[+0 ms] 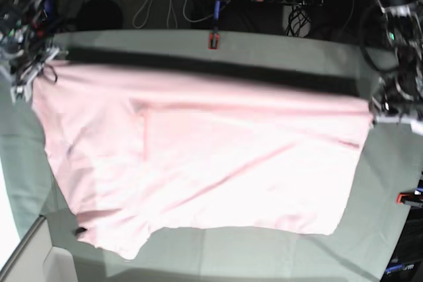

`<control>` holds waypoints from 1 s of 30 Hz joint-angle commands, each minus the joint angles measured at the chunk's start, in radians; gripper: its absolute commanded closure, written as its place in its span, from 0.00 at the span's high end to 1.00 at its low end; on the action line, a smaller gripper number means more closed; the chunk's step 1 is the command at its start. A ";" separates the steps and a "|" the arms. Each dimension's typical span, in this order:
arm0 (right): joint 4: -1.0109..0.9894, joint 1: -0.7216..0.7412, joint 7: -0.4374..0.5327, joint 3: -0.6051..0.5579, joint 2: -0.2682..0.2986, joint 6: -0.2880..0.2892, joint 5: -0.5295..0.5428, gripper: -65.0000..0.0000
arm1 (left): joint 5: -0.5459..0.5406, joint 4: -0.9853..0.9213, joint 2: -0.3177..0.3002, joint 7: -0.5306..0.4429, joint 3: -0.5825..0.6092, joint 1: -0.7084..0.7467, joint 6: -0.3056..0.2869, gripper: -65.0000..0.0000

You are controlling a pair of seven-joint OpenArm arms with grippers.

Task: Layout the t-shirt on the table in an organized manner, then fold the t-shirt properly
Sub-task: 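Pull the folded edge taut with both grippers and release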

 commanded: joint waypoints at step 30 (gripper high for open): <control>-0.082 -0.164 0.261 0.080 -0.054 -0.012 0.028 0.19 | 0.002 -0.079 -0.027 -0.060 -0.007 0.144 0.004 0.05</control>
